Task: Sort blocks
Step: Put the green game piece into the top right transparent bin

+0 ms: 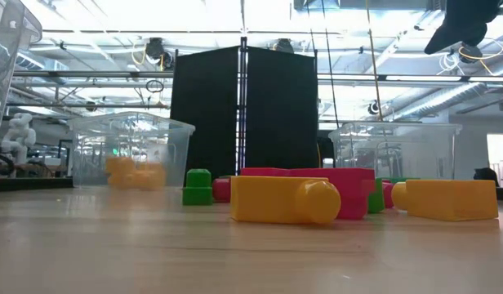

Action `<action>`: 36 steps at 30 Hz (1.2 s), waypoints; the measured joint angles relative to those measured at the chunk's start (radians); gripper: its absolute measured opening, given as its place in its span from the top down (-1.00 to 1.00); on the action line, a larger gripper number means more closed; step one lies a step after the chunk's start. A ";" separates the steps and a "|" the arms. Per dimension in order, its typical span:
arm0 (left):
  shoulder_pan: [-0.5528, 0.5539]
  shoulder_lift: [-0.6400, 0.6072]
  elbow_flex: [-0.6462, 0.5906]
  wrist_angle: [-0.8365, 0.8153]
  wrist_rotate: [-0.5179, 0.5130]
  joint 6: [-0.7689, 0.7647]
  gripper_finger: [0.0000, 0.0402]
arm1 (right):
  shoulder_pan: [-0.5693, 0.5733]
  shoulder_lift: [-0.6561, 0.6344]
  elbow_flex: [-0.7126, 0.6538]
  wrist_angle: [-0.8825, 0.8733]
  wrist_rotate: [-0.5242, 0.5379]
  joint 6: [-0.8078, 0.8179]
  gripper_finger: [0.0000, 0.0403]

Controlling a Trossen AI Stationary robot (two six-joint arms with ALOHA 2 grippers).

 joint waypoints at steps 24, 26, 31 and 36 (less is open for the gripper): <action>-0.383 -0.012 0.000 0.868 0.203 -0.177 0.03 | 0.000 0.000 0.000 0.000 0.000 -0.022 0.97; -0.417 -0.022 0.000 0.868 0.209 -0.175 0.03 | 0.000 0.000 0.000 0.000 0.000 -0.024 0.97; -0.457 -0.019 0.000 0.826 0.207 -0.150 0.03 | 0.000 0.000 0.000 0.000 0.000 -0.041 0.97; -0.475 -0.019 0.000 0.754 0.173 -0.130 0.03 | 0.000 0.000 0.000 0.000 0.000 -0.043 0.97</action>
